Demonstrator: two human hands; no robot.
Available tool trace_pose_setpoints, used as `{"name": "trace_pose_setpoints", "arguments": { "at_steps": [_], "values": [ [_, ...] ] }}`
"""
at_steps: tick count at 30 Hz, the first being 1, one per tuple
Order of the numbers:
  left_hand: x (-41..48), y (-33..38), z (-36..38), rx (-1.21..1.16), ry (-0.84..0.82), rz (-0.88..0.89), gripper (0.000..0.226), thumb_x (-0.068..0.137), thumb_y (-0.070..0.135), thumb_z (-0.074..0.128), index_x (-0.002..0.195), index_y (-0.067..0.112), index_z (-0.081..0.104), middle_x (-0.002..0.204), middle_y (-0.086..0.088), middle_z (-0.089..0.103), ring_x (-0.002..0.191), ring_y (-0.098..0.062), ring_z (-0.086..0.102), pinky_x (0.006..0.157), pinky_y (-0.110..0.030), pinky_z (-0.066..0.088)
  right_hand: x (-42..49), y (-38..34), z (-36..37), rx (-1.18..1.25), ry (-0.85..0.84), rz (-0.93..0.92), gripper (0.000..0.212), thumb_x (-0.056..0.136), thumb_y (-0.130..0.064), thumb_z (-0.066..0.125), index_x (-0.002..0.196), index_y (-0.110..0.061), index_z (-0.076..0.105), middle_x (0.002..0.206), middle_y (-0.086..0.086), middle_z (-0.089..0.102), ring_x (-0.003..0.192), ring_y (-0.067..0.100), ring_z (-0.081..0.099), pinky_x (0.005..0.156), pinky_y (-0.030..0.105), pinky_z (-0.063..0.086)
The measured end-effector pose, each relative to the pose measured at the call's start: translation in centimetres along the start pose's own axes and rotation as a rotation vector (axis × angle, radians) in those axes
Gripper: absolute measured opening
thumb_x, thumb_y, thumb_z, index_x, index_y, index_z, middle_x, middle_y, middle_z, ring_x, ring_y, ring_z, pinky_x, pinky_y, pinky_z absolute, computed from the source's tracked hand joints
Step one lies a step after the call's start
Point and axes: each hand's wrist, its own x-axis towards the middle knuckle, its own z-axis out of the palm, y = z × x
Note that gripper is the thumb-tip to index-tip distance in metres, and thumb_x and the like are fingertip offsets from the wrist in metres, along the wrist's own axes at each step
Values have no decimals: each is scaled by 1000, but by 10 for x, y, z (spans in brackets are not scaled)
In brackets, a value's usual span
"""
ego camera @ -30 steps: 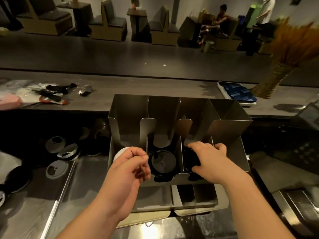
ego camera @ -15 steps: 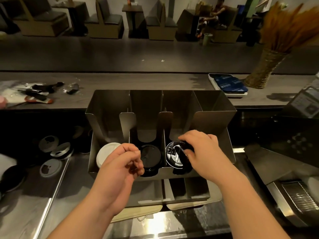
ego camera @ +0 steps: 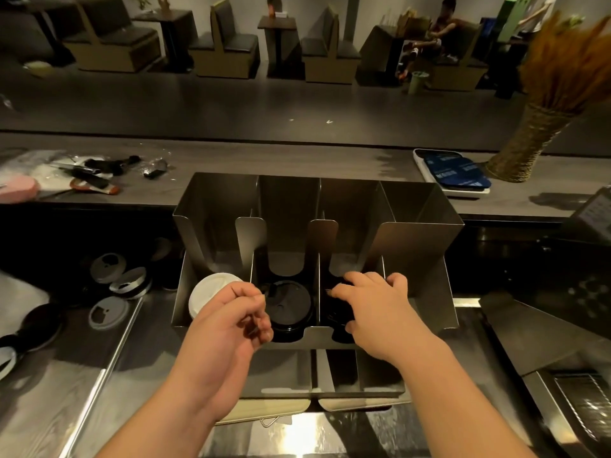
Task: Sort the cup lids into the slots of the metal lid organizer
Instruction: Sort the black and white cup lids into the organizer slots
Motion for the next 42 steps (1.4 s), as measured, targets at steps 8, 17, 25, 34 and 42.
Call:
{"name": "trace_pose_setpoints", "arguments": {
  "at_steps": [8, 17, 25, 34, 42],
  "values": [
    [2, -2, 4, 1, -20, 7, 16, 78, 5, 64, 66, 15, 62, 69, -5, 48, 65, -17, 47, 66, -36, 41, 0, 0, 2, -70, 0, -6, 64, 86, -26, 73, 138, -42, 38, 145, -8, 44, 134, 20, 41, 115, 55, 9],
    [3, -2, 9, 3, 5, 25, 33, 90, 0, 52, 63, 16, 62, 67, -4, 49, 64, -17, 46, 66, -36, 40, 0, 6, 0, -24, -15, -46, 66, 85, -21, 74, 137, -40, 38, 147, -9, 38, 138, 19, 33, 119, 54, 6],
    [5, -3, 5, -15, -7, 20, 21, 83, 4, 60, 65, 16, 61, 68, -4, 48, 64, -17, 46, 65, -35, 39, 0, 14, -8, 126, -16, -29, 71, 80, -36, 78, 140, -40, 39, 146, -12, 33, 140, 17, 22, 119, 46, 12],
    [4, 8, -3, 0, -3, 26, 23, 88, 3, 55, 69, 15, 60, 69, -4, 49, 65, -18, 47, 67, -36, 41, -15, 3, -46, 383, 370, -83, 25, 90, -32, 68, 115, -33, 63, 111, -20, 59, 111, 1, 51, 102, 30, 41],
    [-11, 41, -74, -56, 88, 134, 9, 74, 16, 66, 80, 15, 60, 71, -6, 51, 64, -18, 49, 67, -36, 40, 20, -131, -57, 820, 320, -385, 8, 91, -19, 67, 92, -27, 69, 83, -17, 65, 86, 7, 63, 72, 19, 51]
  ]
}}
